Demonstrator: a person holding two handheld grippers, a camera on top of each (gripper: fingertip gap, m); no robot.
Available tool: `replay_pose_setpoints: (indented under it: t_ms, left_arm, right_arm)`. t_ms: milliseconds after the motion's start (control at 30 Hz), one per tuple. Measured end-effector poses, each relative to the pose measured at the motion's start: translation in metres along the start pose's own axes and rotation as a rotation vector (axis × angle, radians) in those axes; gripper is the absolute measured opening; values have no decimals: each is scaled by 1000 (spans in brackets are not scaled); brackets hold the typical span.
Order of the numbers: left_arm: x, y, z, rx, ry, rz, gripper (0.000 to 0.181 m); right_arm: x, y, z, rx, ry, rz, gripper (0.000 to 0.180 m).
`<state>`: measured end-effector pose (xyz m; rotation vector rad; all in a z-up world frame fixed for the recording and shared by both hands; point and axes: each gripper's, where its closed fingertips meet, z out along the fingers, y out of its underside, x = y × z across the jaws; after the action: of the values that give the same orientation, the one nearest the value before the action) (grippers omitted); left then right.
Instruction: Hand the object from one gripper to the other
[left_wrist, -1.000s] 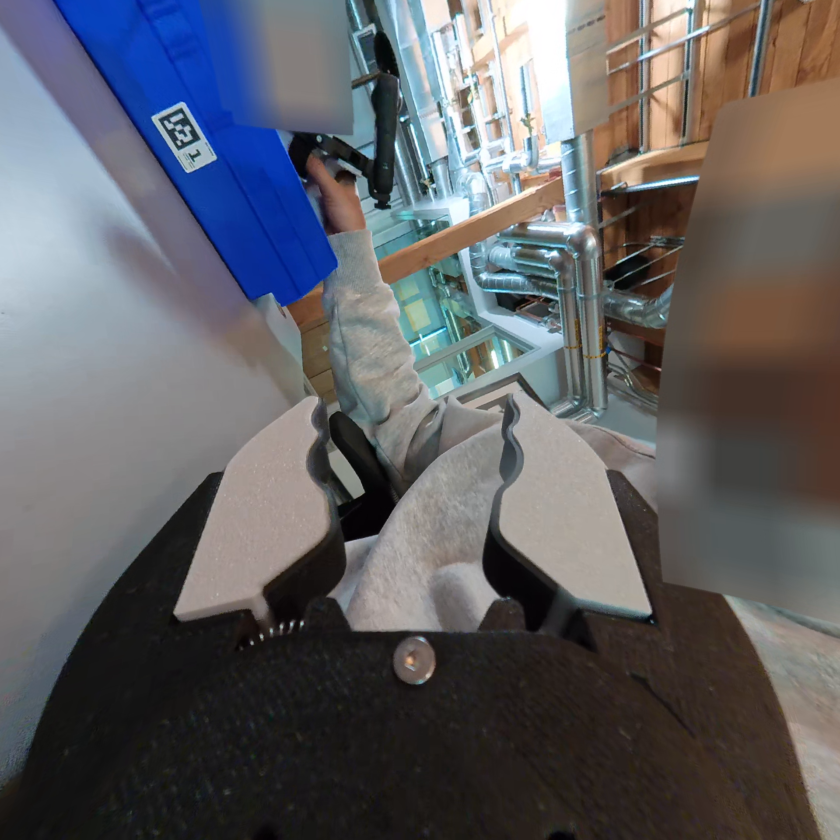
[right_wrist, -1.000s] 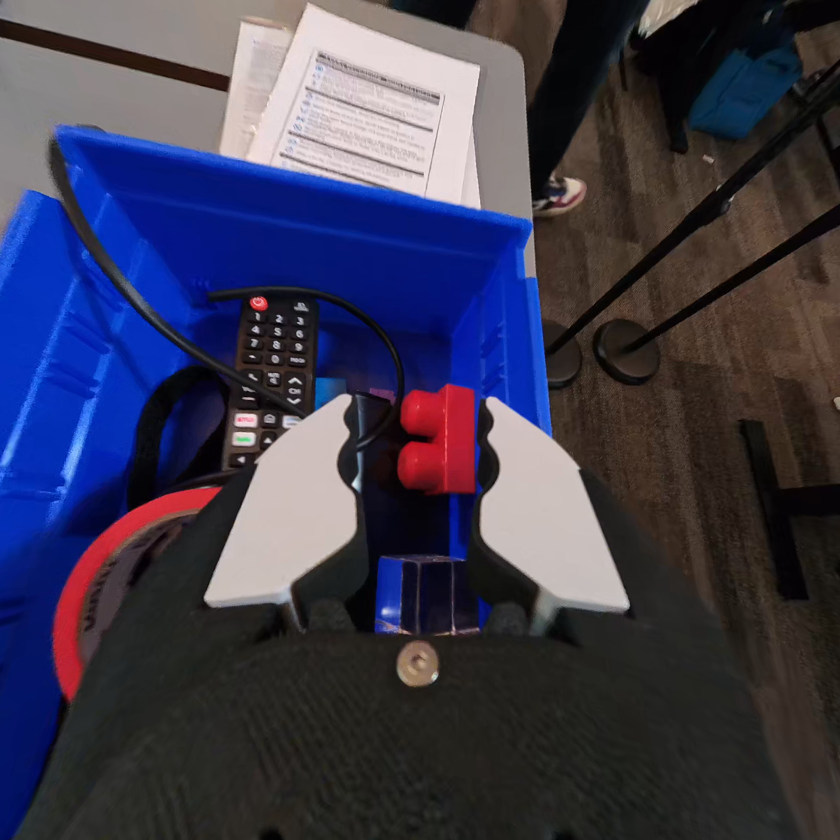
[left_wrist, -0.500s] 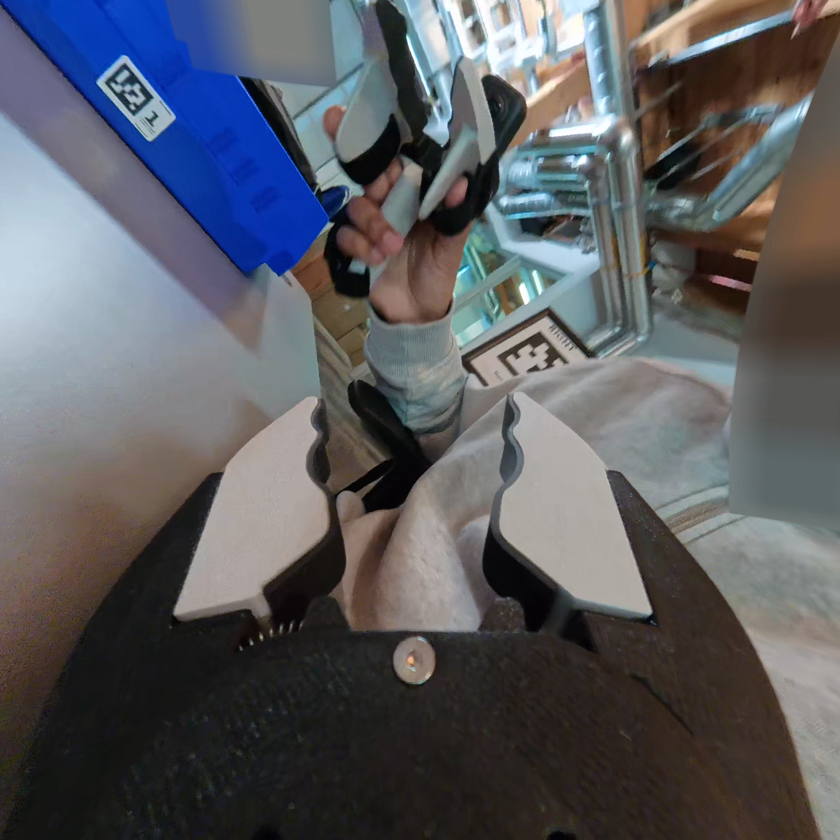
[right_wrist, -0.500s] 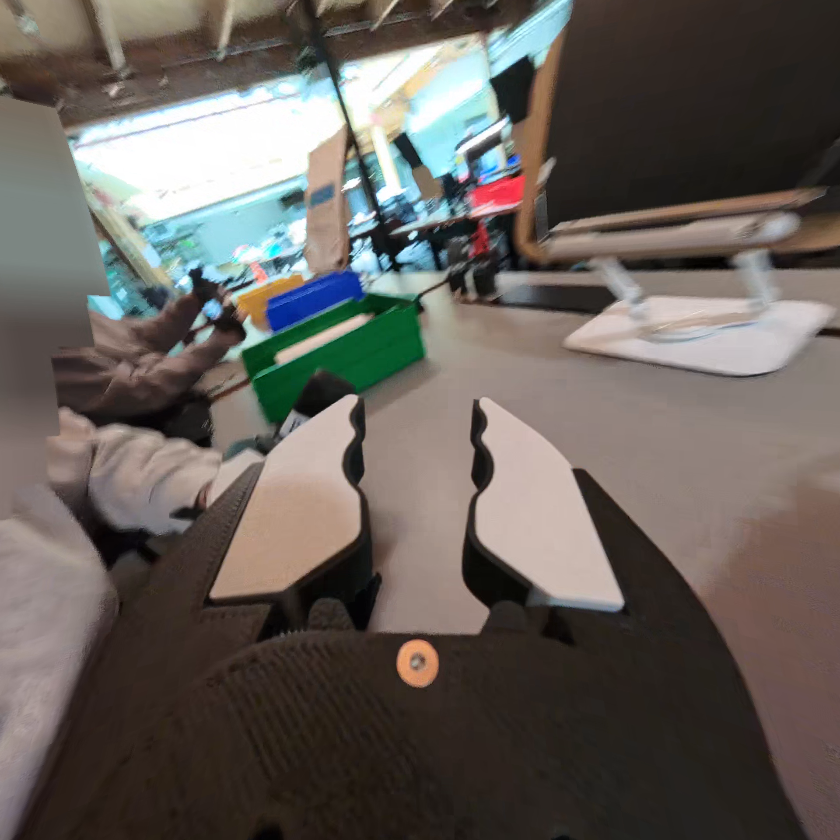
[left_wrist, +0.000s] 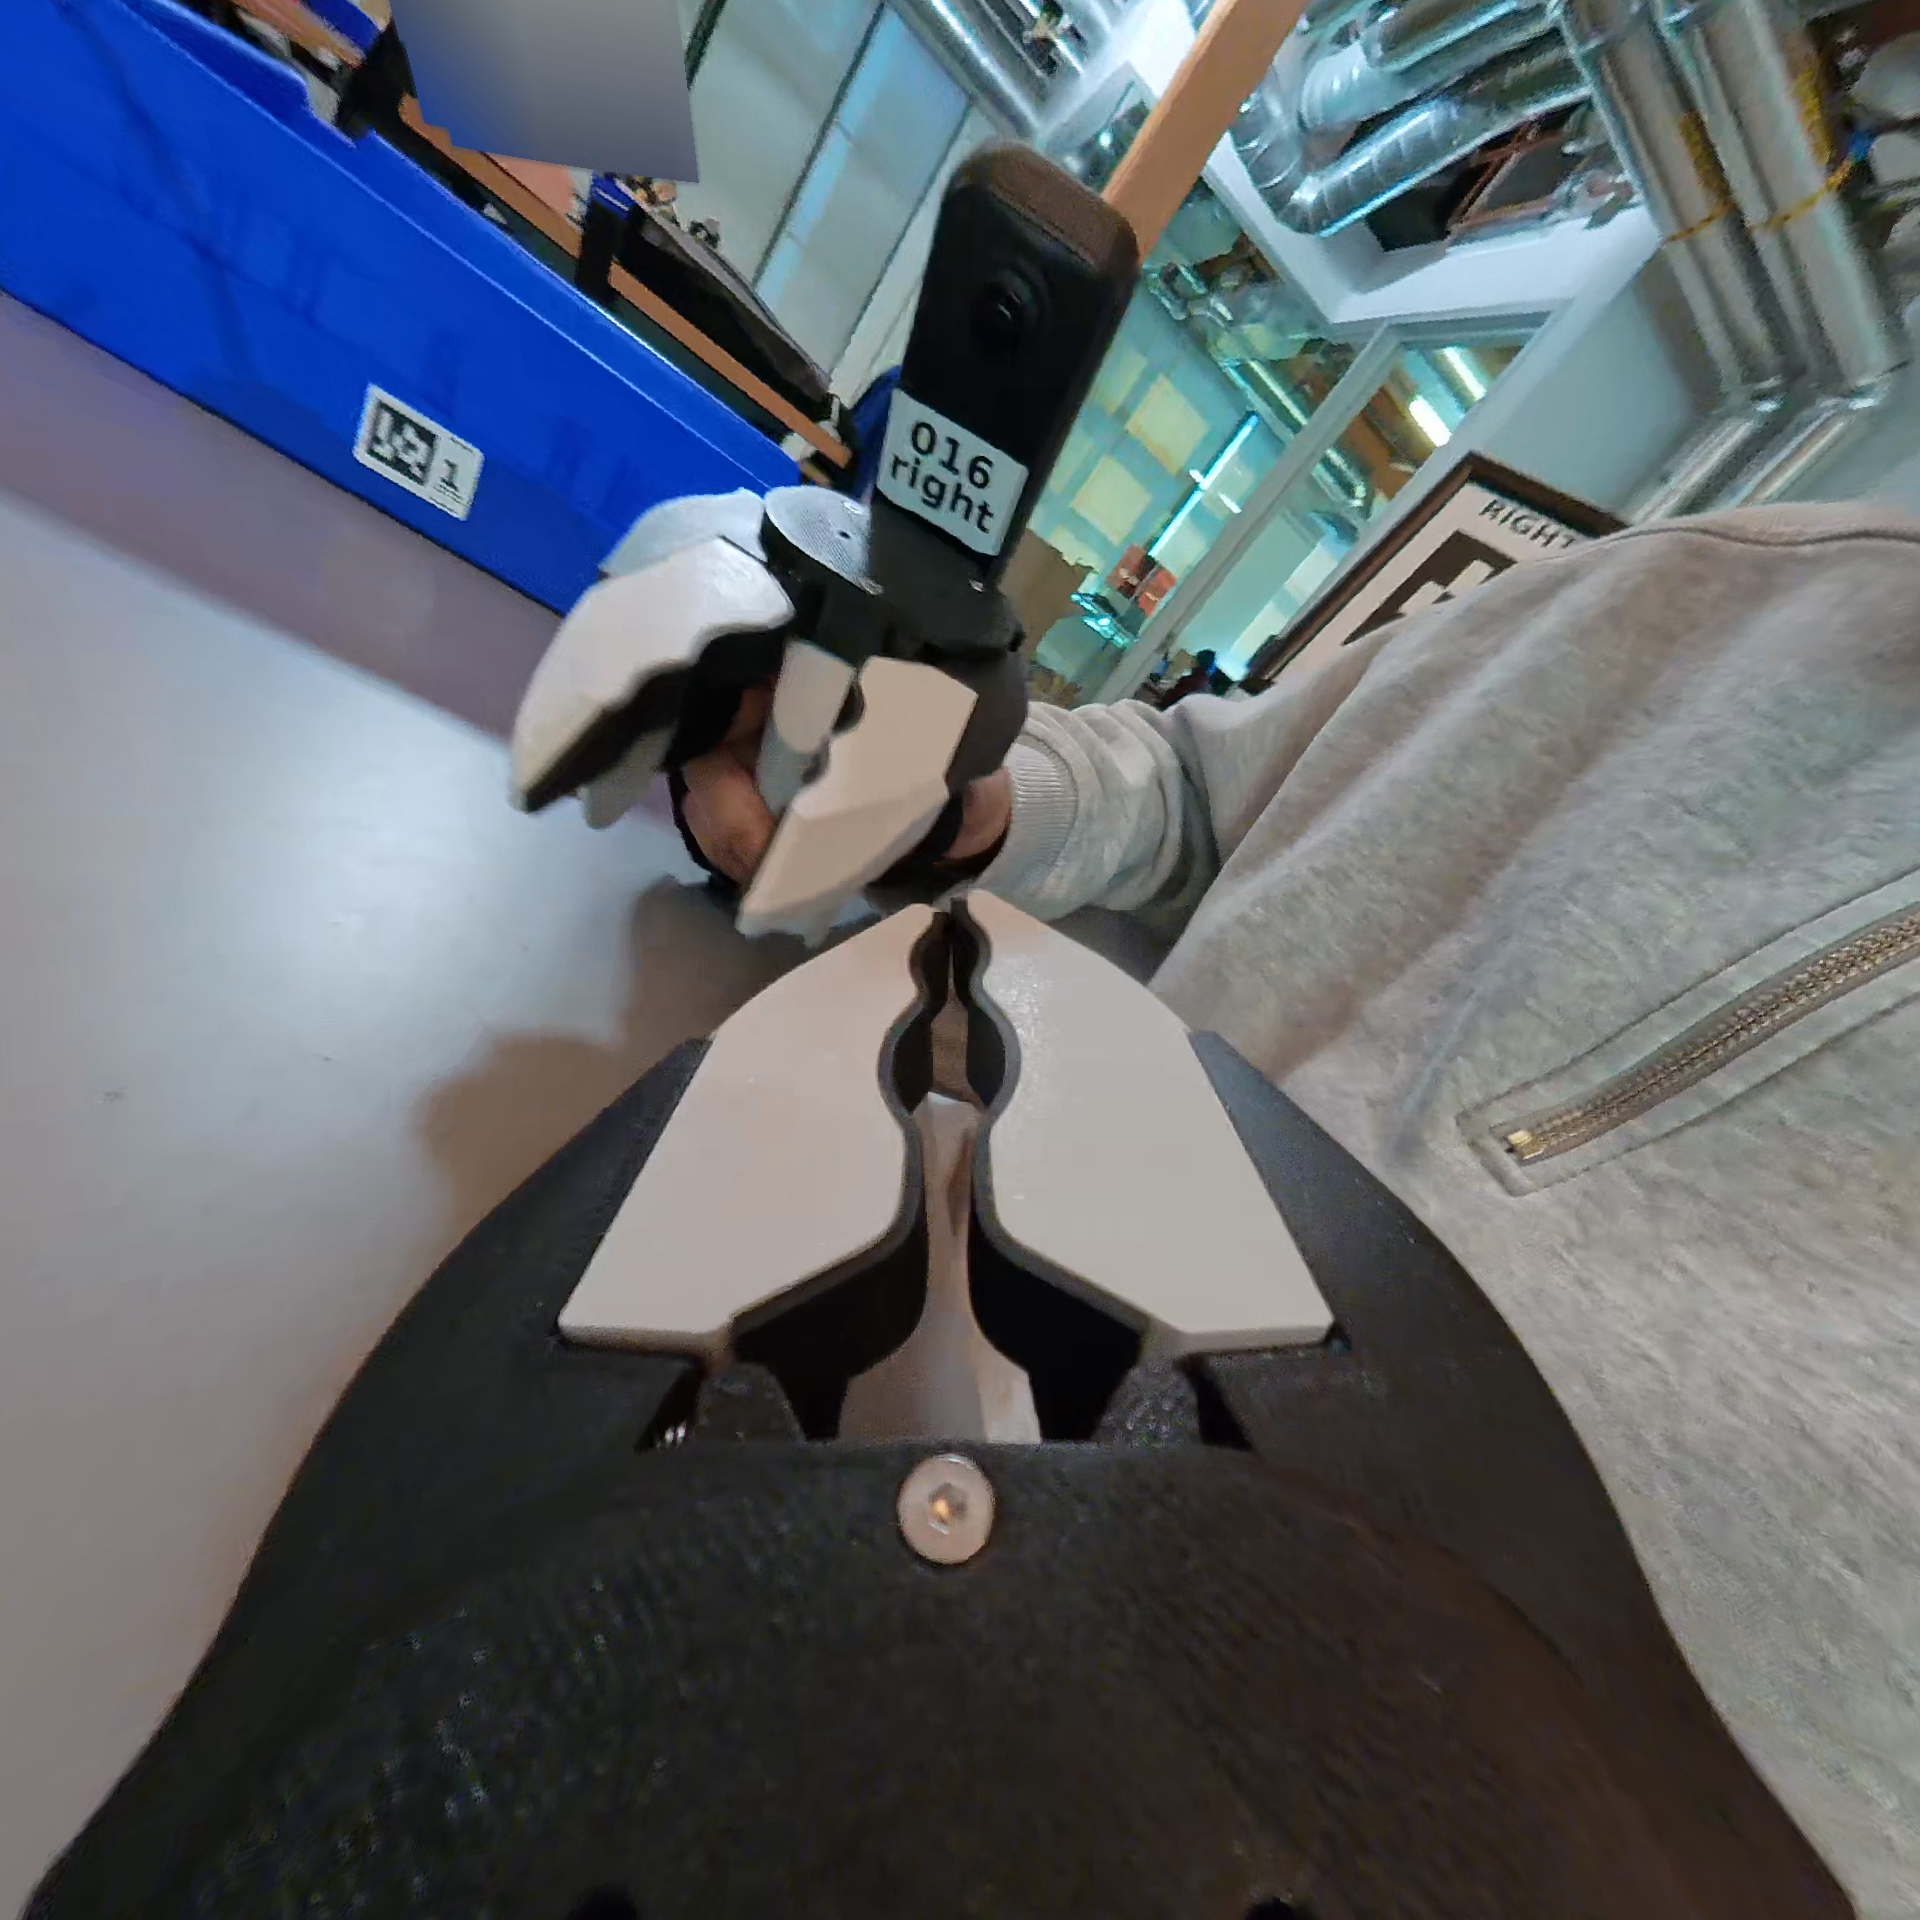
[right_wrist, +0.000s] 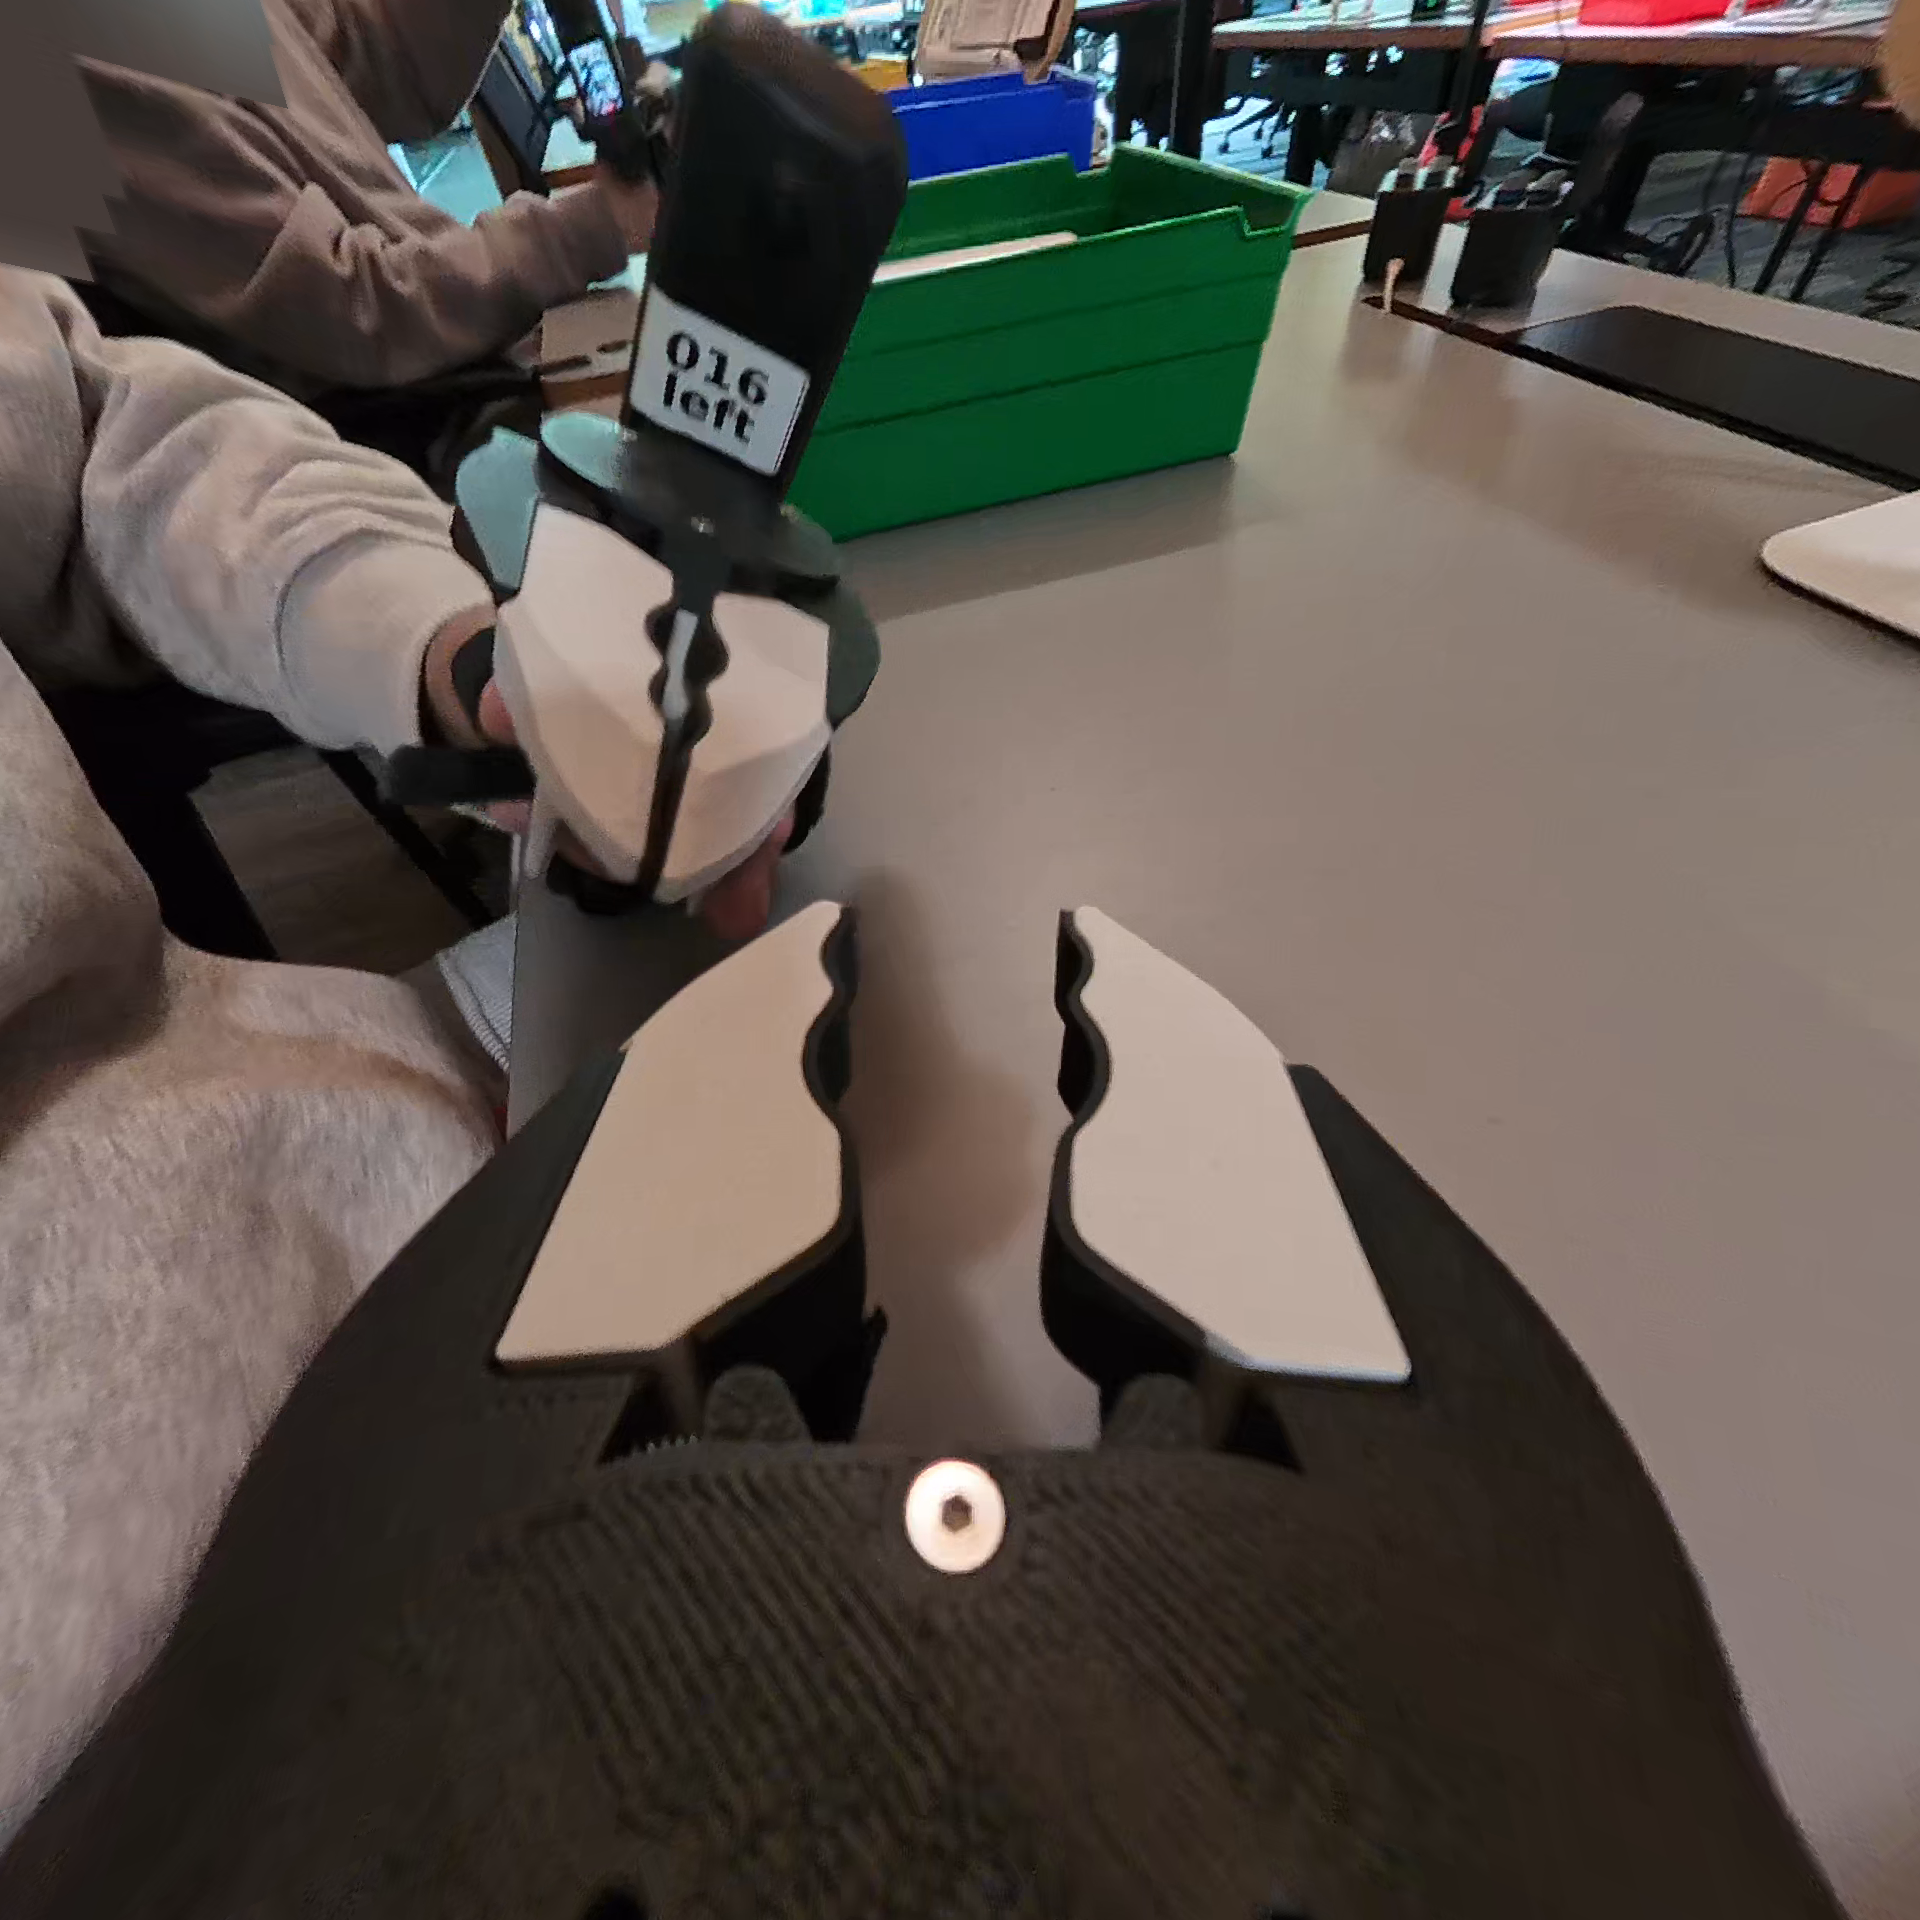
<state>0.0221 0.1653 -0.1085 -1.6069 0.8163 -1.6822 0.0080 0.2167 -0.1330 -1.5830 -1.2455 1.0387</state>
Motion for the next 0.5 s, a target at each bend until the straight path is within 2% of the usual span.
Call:
replay_pose_setpoints:
  t_ms: [133,267,367,433,500]
  left_arm:
    - [1,-17,-10,15,-69,99,0]
    - [12,-74,-50,96,-267,334,6]
    - [27,-134,-119,175,-561,527,11]
    - [37,-167,-178,240,-748,537,6]
    - [41,-186,-229,255,-845,497,0]
  right_arm:
    - [-6,3,2,-26,-13,-46,39]
    - [-8,5,2,-37,-14,-54,39]
    - [-8,6,2,-37,-9,-55,39]
    - [-8,6,2,-41,-5,-53,39]
    - [-7,7,2,-52,-6,-58,40]
